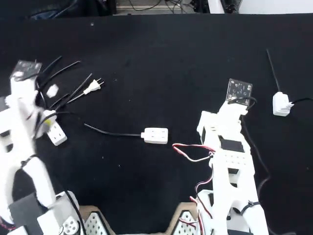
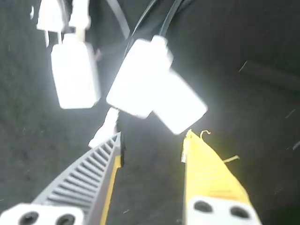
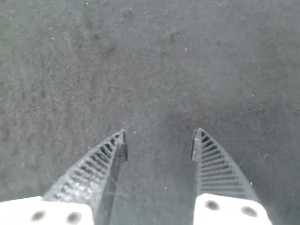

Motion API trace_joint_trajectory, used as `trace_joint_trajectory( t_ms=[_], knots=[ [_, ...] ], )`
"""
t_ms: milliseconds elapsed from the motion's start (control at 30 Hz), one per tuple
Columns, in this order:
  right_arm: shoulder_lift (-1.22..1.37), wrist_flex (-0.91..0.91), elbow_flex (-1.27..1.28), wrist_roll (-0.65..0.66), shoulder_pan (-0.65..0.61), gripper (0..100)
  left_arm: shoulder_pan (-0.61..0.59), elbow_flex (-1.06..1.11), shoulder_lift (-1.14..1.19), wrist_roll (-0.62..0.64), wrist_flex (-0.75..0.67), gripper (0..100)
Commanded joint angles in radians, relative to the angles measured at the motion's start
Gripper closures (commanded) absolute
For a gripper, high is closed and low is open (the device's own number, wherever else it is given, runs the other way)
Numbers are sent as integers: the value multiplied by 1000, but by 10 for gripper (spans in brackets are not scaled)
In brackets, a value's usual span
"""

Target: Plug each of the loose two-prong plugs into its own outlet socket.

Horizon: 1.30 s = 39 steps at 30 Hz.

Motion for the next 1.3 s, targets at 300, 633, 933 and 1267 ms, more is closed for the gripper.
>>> trace_joint_trajectory(
  t_ms=[300,633,933,1267],
  knots=[
    [-24,5,-47,-8,-17,783,-219,-30,190,-348,-91,788],
    [-24,5,-47,-8,-17,783,-220,-102,402,-350,-190,787],
    [-24,5,-47,-6,-17,783,-263,-171,506,-348,-187,843],
    [-24,5,-48,-6,-17,783,-278,-191,485,-341,-110,970]
  ],
)
